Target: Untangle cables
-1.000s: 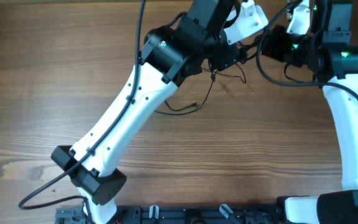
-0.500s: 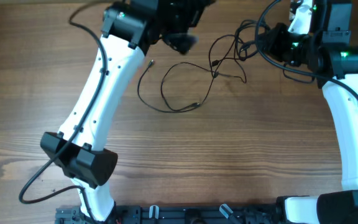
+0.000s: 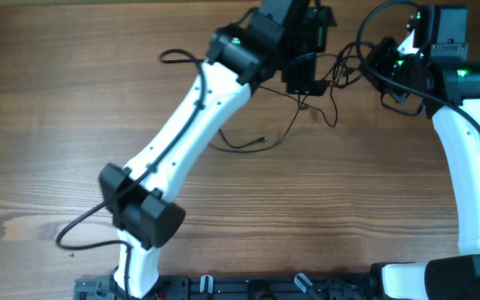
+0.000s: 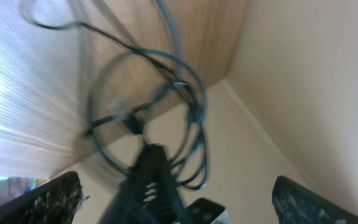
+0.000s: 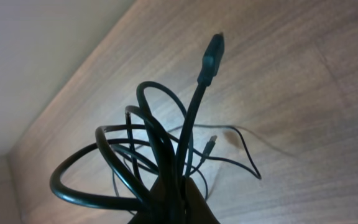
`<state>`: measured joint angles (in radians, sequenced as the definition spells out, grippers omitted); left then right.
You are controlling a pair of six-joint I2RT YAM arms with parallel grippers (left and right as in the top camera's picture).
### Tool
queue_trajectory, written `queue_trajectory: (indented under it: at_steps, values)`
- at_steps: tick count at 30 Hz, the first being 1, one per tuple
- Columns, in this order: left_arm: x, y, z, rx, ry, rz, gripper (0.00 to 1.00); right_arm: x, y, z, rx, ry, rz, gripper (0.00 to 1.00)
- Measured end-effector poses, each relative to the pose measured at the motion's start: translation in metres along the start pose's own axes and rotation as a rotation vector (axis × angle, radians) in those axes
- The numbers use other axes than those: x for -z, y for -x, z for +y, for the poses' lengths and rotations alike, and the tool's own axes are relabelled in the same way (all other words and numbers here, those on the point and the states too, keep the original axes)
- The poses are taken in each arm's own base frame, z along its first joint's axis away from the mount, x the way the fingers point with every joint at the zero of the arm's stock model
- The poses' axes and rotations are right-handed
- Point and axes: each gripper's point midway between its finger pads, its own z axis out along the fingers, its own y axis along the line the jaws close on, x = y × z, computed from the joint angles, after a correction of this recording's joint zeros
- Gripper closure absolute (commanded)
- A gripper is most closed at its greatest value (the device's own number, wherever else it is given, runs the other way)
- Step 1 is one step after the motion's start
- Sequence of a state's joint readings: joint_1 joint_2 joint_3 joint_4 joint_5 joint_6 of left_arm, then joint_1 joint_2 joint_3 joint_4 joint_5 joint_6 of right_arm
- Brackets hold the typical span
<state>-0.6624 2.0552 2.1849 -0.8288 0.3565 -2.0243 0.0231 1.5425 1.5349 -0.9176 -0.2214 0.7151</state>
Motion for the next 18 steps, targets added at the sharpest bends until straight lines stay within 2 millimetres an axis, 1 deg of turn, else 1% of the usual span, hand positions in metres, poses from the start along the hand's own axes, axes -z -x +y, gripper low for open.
queue_trajectory:
  at_steps: [2, 4, 11, 15, 18]
  values:
    - [-0.019, -0.002, -0.001, -0.016, -0.009, 0.018, 0.07, 0.0, -0.002, -0.004, -0.003, -0.017, 0.006, 0.96]
    - [-0.025, 0.0, 0.002, -0.014, 0.0, 0.015, 0.08, 0.0, -0.003, -0.006, -0.001, -0.029, 0.007, 0.96]
    - [-0.026, 0.0, 0.0, -0.016, -0.005, 0.018, 0.08, 0.0, -0.002, -0.007, 0.007, -0.035, 0.003, 0.96]
    - [-0.025, -0.011, -0.012, -0.039, -0.05, 0.071, 0.07, 0.0, -0.003, -0.014, 0.01, -0.067, 0.005, 0.96]
    - [-0.024, -0.015, -0.014, -0.046, -0.058, 0.087, 0.07, 0.001, -0.003, -0.019, 0.009, -0.094, 0.0, 0.96]
